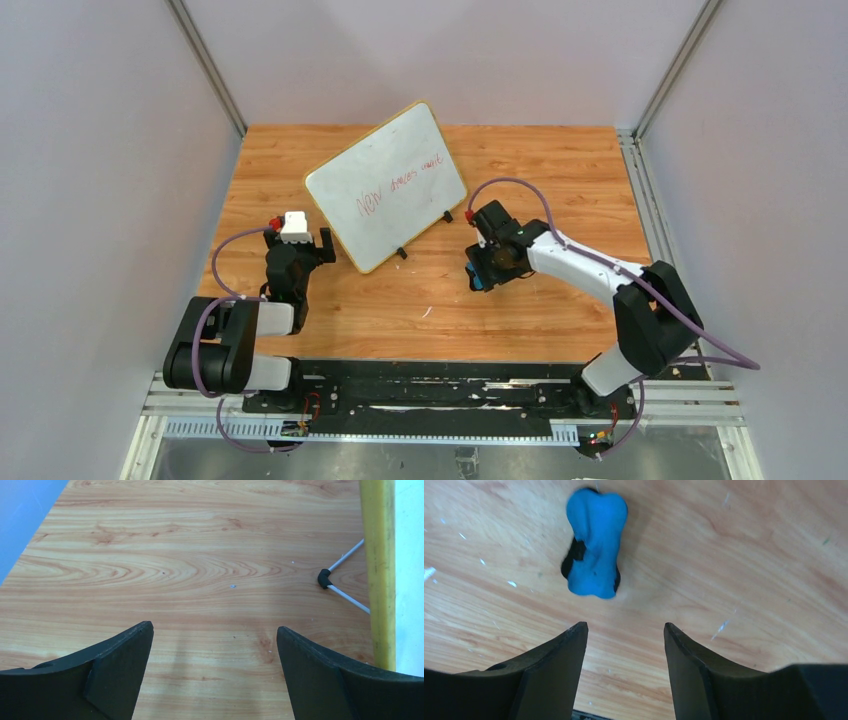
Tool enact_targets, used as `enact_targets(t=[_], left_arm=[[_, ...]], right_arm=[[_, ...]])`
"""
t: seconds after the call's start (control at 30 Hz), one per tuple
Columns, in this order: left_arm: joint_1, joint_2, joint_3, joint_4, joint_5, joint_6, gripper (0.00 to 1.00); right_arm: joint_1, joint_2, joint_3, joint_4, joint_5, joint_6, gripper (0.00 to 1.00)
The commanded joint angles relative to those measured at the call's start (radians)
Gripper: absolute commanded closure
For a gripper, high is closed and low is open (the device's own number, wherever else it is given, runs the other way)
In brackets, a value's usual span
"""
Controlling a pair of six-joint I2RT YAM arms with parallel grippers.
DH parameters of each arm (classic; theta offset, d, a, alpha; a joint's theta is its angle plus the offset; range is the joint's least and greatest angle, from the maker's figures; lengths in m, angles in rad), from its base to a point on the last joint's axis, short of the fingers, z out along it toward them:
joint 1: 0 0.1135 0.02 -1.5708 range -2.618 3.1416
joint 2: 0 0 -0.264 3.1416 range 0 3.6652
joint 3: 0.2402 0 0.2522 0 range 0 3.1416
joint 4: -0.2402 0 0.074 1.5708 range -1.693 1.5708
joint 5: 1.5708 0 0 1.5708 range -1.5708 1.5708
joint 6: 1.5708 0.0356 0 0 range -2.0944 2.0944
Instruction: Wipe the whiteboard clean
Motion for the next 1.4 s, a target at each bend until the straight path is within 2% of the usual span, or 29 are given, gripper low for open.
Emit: enact_targets(t=[0.0,0.27,0.93,1.37], left_arm=[[0.000,0.004,0.014,0.039,-0.009,-0.001,0.02],[0.000,0.004,0.014,0.039,-0.010,-0.001,0.02],[0.000,0.004,0.014,0.039,-0.009,-0.001,0.02],[0.000,0.004,0.014,0.039,-0.009,-0.001,0.02]], right_arm=[[0.011,0.061,0.089,0.054,-0.051,-0.049,0.40],[0.011,0.189,0.165,0.108,-0.124,-0.053,0.41],[0.011,0.257,0.160,0.131,-0.071,-0.046,0.44],[0.007,0.189,0.130,0.122,-0.013,-0.018,0.66]])
